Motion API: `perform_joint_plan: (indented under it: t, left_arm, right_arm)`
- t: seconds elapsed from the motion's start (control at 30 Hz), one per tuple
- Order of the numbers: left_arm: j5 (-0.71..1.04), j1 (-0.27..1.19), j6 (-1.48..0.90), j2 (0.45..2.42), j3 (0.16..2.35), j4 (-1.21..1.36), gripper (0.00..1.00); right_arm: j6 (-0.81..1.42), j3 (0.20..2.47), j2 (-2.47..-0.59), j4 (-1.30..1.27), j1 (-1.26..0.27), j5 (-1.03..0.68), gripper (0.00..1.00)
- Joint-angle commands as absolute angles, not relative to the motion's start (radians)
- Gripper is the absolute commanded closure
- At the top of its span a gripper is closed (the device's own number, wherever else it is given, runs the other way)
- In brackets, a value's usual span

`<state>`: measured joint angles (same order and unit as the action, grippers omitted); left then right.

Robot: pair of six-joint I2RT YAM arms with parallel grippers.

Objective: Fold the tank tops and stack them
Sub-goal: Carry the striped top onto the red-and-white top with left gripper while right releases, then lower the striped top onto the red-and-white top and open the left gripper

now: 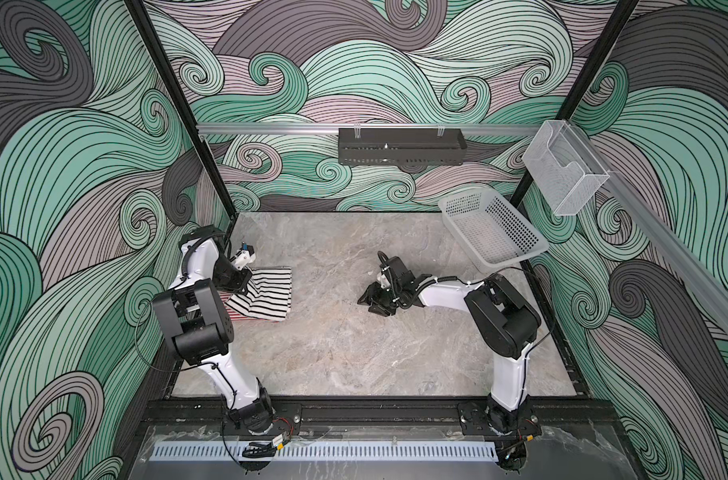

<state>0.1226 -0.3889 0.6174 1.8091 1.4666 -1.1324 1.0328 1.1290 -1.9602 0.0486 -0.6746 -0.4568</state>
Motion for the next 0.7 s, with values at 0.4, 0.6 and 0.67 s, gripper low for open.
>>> perform_joint_plan:
  t: [0.4, 0.6, 0.67]
  left_arm:
    - [-0.012, -0.431, 0.483, 1.905, 1.381, -0.832, 0.60]
    - [-0.026, -0.463, 0.441, 1.843, 1.358, -0.807, 0.41]
    - [-0.039, -0.469, 0.437, 1.810, 1.340, -0.788, 0.40]
  right_arm:
    - [1.048, 1.113, -1.953, 0.038, -0.683, -0.470, 0.48]
    - [1.046, 1.115, -1.957, 0.038, -0.684, -0.476, 0.48]
    - [1.046, 1.118, -1.963, 0.037, -0.683, -0.479, 0.48]
